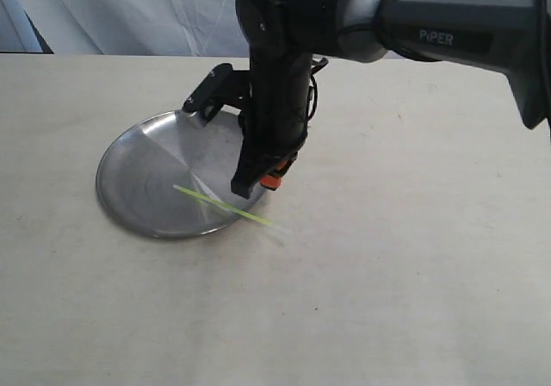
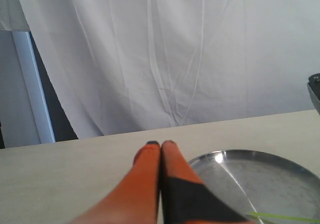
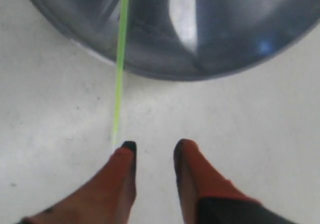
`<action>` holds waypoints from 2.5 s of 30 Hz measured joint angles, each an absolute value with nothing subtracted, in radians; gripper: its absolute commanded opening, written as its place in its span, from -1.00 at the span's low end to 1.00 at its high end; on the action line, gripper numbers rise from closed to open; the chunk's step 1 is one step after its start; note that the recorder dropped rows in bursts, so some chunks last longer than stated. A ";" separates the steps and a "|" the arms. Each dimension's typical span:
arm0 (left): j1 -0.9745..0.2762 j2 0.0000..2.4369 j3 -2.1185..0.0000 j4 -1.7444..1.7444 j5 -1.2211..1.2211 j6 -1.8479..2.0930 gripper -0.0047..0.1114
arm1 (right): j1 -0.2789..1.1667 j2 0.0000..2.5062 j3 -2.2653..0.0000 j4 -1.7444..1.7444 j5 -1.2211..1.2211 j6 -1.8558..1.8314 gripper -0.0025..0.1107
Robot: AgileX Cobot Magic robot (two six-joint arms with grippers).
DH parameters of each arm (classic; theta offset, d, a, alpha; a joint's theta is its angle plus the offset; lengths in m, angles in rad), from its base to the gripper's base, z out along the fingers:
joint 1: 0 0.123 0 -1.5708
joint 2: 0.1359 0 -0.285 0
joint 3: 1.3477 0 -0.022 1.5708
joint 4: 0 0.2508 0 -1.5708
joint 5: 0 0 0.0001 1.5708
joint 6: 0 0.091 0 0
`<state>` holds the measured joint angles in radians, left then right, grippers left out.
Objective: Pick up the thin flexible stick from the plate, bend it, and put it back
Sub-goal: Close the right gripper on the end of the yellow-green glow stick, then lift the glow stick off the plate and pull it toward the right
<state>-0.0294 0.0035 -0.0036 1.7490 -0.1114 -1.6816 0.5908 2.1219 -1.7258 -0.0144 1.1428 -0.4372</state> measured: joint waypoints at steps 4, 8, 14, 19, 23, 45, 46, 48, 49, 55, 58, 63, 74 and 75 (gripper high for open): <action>-0.029 0.004 -0.004 1.749 -0.111 -1.682 -0.92 | 0.591 2.132 -1.726 0.000 1.094 -0.437 0.42; -0.029 0.004 -0.004 1.749 -0.111 -1.682 -0.92 | 0.591 2.176 -1.726 -0.012 1.084 -0.423 0.35; -0.029 0.004 -0.004 1.749 -0.111 -1.682 -0.92 | 0.591 2.254 -1.726 -0.023 1.027 -0.419 0.35; -0.029 0.004 -0.004 1.749 -0.111 -1.682 -0.92 | 0.591 2.304 -1.726 -0.023 1.001 -0.401 -0.14; -0.029 0.004 -0.004 1.749 -0.111 -1.682 -0.92 | 0.591 2.311 -1.731 -0.015 1.027 -0.396 -0.95; -0.029 0.004 -0.004 1.749 -0.111 -1.682 -0.92 | 0.620 1.829 -1.727 0.341 1.212 -0.391 -0.97; -0.029 0.004 -0.004 1.749 -0.111 -1.682 -0.92 | 0.630 1.797 -1.711 0.350 1.212 -0.391 -0.97; -0.029 0.004 -0.004 1.749 -0.111 -1.682 -0.92 | 0.646 1.738 -1.648 0.364 1.195 -0.384 -0.97; -0.029 0.004 -0.004 1.749 -0.111 -1.682 -0.92 | 0.652 1.713 -1.608 0.366 1.181 -0.377 -0.97; -0.029 0.004 -0.004 1.391 -0.163 -1.772 -0.92 | 0.711 1.557 -1.238 0.493 0.935 -0.348 -0.97; -0.029 0.004 -0.004 0.965 -0.271 -1.794 -0.92 | 0.730 1.429 -1.032 0.564 0.764 -0.316 -0.97; -0.029 0.004 -0.004 1.137 -0.507 -1.794 -0.92 | 0.730 1.176 -0.822 0.565 0.634 -0.259 -0.97; -0.029 0.012 -0.004 1.094 -0.893 -2.077 -0.92 | 0.730 0.864 -0.557 0.690 0.606 -0.444 -0.97; -0.029 0.012 -0.004 1.091 -0.919 -2.080 -0.92 | 0.730 0.863 -0.557 0.713 0.606 -0.466 -0.97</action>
